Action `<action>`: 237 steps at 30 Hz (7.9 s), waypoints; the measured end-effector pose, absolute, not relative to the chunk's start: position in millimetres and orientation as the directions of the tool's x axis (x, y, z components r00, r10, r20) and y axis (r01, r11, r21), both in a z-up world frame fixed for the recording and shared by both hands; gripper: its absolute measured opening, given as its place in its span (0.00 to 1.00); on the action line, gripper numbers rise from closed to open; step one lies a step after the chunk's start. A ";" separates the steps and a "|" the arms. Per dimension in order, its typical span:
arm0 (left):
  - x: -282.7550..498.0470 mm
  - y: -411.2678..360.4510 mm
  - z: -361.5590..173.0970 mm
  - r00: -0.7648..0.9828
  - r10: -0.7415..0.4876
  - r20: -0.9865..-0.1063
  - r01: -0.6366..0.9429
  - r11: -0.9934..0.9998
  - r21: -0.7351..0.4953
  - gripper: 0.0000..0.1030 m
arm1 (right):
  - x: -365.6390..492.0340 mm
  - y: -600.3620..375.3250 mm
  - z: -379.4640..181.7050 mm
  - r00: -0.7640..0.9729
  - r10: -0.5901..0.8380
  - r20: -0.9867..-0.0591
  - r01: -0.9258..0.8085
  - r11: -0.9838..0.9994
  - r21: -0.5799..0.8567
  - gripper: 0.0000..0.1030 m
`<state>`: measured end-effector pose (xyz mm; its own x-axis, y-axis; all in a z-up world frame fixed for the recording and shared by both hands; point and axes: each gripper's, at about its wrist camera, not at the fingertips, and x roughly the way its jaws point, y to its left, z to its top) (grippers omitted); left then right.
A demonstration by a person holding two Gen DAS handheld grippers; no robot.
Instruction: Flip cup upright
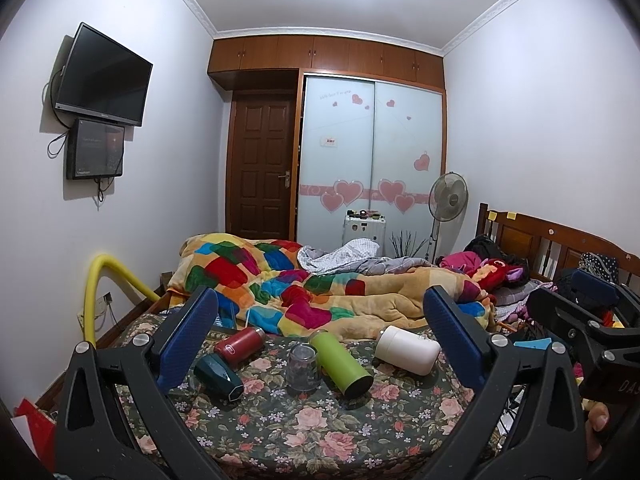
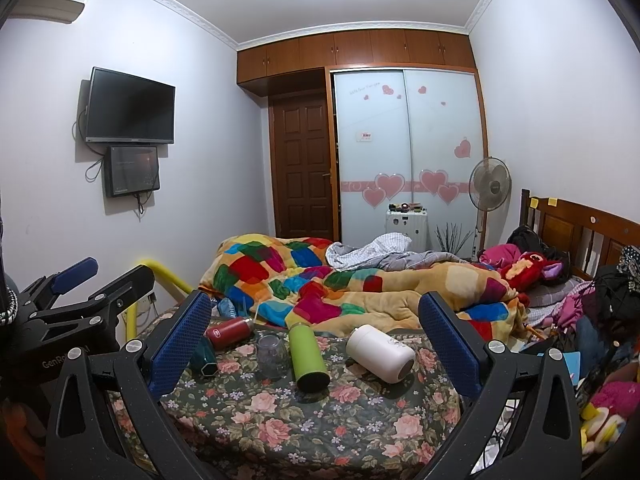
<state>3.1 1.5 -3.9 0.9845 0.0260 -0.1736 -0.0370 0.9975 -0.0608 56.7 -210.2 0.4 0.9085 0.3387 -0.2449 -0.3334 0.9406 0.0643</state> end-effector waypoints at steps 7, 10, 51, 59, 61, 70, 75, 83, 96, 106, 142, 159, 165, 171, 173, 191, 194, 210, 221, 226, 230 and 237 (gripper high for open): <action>3.4 1.4 -4.1 0.984 0.026 -0.175 -0.037 0.997 -0.061 1.00 | 56.8 -209.9 -0.1 0.908 0.339 -0.246 -0.334 0.941 0.064 1.00; 2.6 1.4 -5.4 0.984 0.025 -0.174 -0.037 0.997 -0.062 1.00 | 56.5 -210.4 -0.7 0.908 0.337 -0.247 -0.332 0.941 0.062 1.00; 168.9 97.2 -196.7 0.751 0.137 -0.646 -0.278 0.953 -0.121 1.00 | 337.8 -87.0 -229.5 0.355 0.163 -0.921 -0.540 0.840 -0.059 0.88; 172.7 89.7 -201.6 0.742 0.136 -0.657 -0.264 0.959 -0.100 1.00 | 357.0 -70.6 -248.7 0.284 0.130 -0.950 -0.577 0.814 -0.061 0.74; 172.2 87.8 -200.5 0.744 0.135 -0.654 -0.260 0.961 -0.097 1.00 | 360.6 -68.3 -252.2 0.250 0.145 -0.957 -0.586 0.810 -0.031 0.66; 165.7 80.4 -190.2 0.756 0.142 -0.640 -0.248 0.966 -0.078 1.00 | 356.1 -68.8 -250.3 0.241 0.140 -0.960 -0.589 0.808 -0.030 0.62; 159.7 76.9 -181.2 0.764 0.150 -0.628 -0.247 0.967 -0.070 1.00 | 344.2 -84.1 -239.4 0.247 0.168 -0.954 -0.582 0.813 -0.007 0.61; 146.9 65.3 -163.7 0.787 0.149 -0.599 -0.237 0.969 -0.070 1.00 | 324.5 -109.1 -213.0 0.267 0.223 -0.937 -0.570 0.821 0.034 0.60; 121.7 41.1 -133.9 0.826 0.147 -0.545 -0.206 0.977 -0.048 1.00 | 271.4 -141.2 -163.4 0.370 0.310 -0.876 -0.579 0.814 0.044 0.60; 114.1 38.9 -130.3 0.826 0.140 -0.546 -0.206 0.977 -0.061 1.00 | 228.2 -139.0 -155.6 0.395 0.378 -0.837 -0.645 0.763 0.040 0.60; 162.8 45.3 -191.0 0.677 0.064 -0.734 -0.192 0.977 -0.092 1.00 | 229.2 -111.6 -259.3 0.202 0.318 -0.926 -0.674 0.732 0.104 0.61; 227.7 -3.6 -245.8 0.400 -0.246 -0.883 -0.143 0.935 -0.325 0.99 | 204.3 -217.1 -178.3 0.504 0.297 -0.811 -0.495 0.869 0.011 0.66; 248.3 -9.4 -267.3 0.315 -0.254 -0.914 -0.233 0.914 -0.334 0.90 | 204.1 -246.6 -173.9 0.532 0.291 -0.795 -0.422 0.905 0.049 0.66; 265.2 -26.1 -271.6 0.302 -0.147 -0.942 -0.236 0.946 -0.223 0.75 | 197.9 -267.3 -174.6 0.545 0.293 -0.786 -0.387 0.919 0.075 0.66; 267.0 -30.2 -271.9 0.298 -0.115 -0.948 -0.239 0.952 -0.191 0.74 | 196.3 -269.0 -174.6 0.551 0.285 -0.785 -0.383 0.922 0.066 0.66; 227.3 -56.3 -157.9 0.584 -0.082 -0.808 -0.056 0.988 -0.141 0.61 | 191.4 -271.6 -164.0 0.585 0.298 -0.754 -0.389 0.919 0.062 0.66; 226.4 -60.8 -143.8 0.620 -0.070 -0.781 -0.038 0.992 -0.120 0.61 | 191.6 -268.7 -160.7 0.589 0.309 -0.747 -0.393 0.917 0.069 0.66; 257.7 -67.0 -156.1 0.627 -0.033 -0.779 0.001 0.999 -0.042 0.61 | 192.9 -268.2 -160.4 0.588 0.301 -0.751 -0.383 0.921 0.069 0.66; 242.4 -79.2 -157.0 0.604 -0.049 -0.795 0.095 0.995 0.011 0.66 | 188.3 -262.4 -151.3 0.596 0.312 -0.740 -0.387 0.919 0.075 0.66; 230.6 -72.2 -147.5 0.591 -0.079 -0.803 0.115 0.993 -0.012 0.67 | 179.1 -257.6 -137.2 0.617 0.327 -0.716 -0.398 0.914 0.075 0.66; 205.0 -67.3 -123.2 0.630 -0.105 -0.769 0.148 0.989 -0.013 0.67 | 169.8 -254.1 -118.7 0.647 0.341 -0.682 -0.408 0.910 0.068 0.66; 131.9 -46.6 -50.0 0.798 -0.104 -0.594 0.131 0.991 0.003 0.68 | 137.9 -247.0 -66.7 0.750 0.373 -0.547 -0.416 0.908 0.049 0.66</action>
<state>131.9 -46.6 -50.0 0.7976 -0.1040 -0.5942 0.1312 0.9913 0.0027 137.9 -247.0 -66.7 0.7495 0.3726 -0.5472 -0.4159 0.9081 0.0487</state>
